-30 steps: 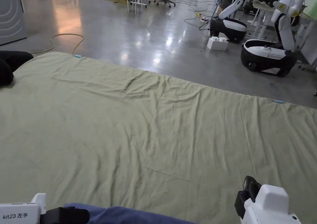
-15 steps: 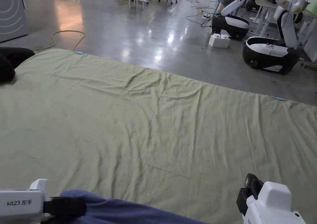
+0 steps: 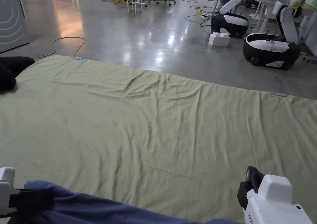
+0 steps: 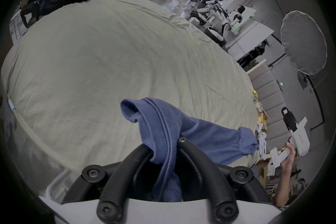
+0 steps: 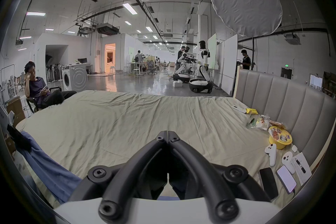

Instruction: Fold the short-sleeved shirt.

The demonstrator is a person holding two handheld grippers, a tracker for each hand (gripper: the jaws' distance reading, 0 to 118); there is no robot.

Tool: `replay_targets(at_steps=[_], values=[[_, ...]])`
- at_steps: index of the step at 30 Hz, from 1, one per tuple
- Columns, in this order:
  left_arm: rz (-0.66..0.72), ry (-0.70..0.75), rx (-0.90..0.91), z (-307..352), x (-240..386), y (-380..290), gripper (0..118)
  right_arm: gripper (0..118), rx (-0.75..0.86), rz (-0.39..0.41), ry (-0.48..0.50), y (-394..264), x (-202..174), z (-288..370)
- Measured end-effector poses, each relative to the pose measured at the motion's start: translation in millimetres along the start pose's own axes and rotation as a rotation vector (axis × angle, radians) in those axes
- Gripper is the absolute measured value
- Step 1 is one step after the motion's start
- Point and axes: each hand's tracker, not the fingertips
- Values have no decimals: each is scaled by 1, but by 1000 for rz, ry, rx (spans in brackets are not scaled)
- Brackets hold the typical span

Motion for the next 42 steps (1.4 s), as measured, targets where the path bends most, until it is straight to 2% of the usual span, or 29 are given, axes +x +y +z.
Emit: replay_targets(at_steps=[3,7,10,16,20,22,25,31,33,34,35,36,37,42], values=[[4,-14,4,10,33,-10,11,0,-1,-7,11,-1,-1,-1],[69,-234,4,9,61,-19,11,0,-2,-16,18,-3,-1,0],[48,-315,-37,-2,96,-29,11,0,-6,-22,19,-5,0,2],[-16,-302,-116,-55,167,-53,11,0,-15,-37,7,-11,6,7],[-53,-247,-179,-108,205,-78,11,0,-22,-39,-6,-15,11,11],[-56,-172,-224,-135,219,-91,11,0,-28,-42,-12,-17,13,13],[-41,-104,-250,-165,228,-105,11,0,-33,-42,-25,-19,18,15],[-15,-77,-267,-183,226,-114,13,0,-43,-50,-42,-21,22,16],[-28,-106,-271,-175,226,-110,28,0,-44,-46,-43,-21,22,17],[-34,-129,-278,-168,223,-105,41,0,-46,-46,-41,-22,23,17],[-36,-147,-278,-161,222,-102,59,0,-47,-46,-40,-22,23,16],[-35,-164,-265,-151,220,-97,68,0,-47,-46,-39,-22,22,16],[-37,-167,-248,-140,219,-93,70,0,-48,-44,-38,-23,22,16],[-9,-197,-131,-97,204,-71,69,1,-51,-44,-29,-24,20,16]])
